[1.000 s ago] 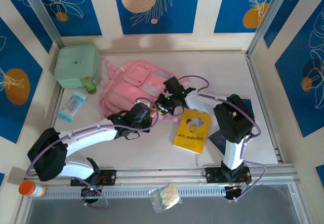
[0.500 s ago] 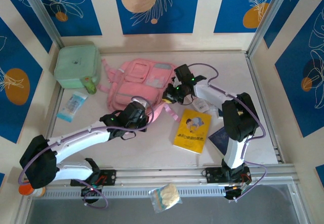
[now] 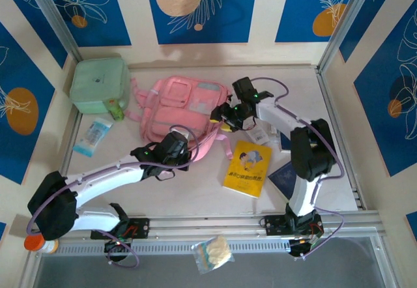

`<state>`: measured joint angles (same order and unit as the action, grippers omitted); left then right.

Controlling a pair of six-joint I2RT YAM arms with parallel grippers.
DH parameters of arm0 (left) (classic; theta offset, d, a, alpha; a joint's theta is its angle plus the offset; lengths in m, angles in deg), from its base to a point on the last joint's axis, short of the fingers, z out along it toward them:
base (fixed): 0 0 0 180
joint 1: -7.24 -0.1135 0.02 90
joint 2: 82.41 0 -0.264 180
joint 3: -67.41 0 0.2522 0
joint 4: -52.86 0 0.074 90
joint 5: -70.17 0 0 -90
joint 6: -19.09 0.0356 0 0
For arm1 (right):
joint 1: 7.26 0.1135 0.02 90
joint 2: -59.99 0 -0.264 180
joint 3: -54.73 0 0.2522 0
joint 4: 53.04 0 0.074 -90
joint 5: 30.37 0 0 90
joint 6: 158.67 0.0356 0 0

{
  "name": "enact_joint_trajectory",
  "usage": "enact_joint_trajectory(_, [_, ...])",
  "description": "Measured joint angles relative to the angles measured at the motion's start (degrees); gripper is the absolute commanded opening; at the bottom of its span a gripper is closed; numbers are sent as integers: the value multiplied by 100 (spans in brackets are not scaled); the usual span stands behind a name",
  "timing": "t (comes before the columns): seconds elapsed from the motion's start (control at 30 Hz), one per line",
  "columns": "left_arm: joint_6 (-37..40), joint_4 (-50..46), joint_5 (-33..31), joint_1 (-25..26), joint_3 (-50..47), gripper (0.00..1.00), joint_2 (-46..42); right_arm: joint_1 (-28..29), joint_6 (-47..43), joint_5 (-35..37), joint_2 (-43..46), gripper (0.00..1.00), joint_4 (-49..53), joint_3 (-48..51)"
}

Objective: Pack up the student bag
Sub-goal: Unzip the student bag at the center of the table.

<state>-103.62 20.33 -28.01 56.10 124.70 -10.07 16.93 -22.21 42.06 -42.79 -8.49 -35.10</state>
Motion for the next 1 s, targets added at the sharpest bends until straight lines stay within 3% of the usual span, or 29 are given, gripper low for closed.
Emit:
enact_joint_trajectory(0.17, [20,35,4,0,2,0,101,337,745,-186,852,69,-616,1322])
enact_joint_trajectory(0.37, [17,70,48,-11,2,0,195,997,1888,-118,588,67,-1635,1722])
enact_joint_trajectory(0.47, [20,74,63,-11,2,0,195,1147,2122,28,264,57,-1814,1488])
enact_joint_trajectory(0.67, [46,-9,-7,-20,2,0,50,1235,1869,286,-42,12,-1602,1038])
enact_joint_trajectory(0.8, [114,-90,-146,-48,2,0,-210,1165,1270,234,-42,3,-1207,780])
enact_joint_trajectory(1.0, [-46,-334,-448,-214,-365,0,-920,597,151,-302,-28,0,-789,562])
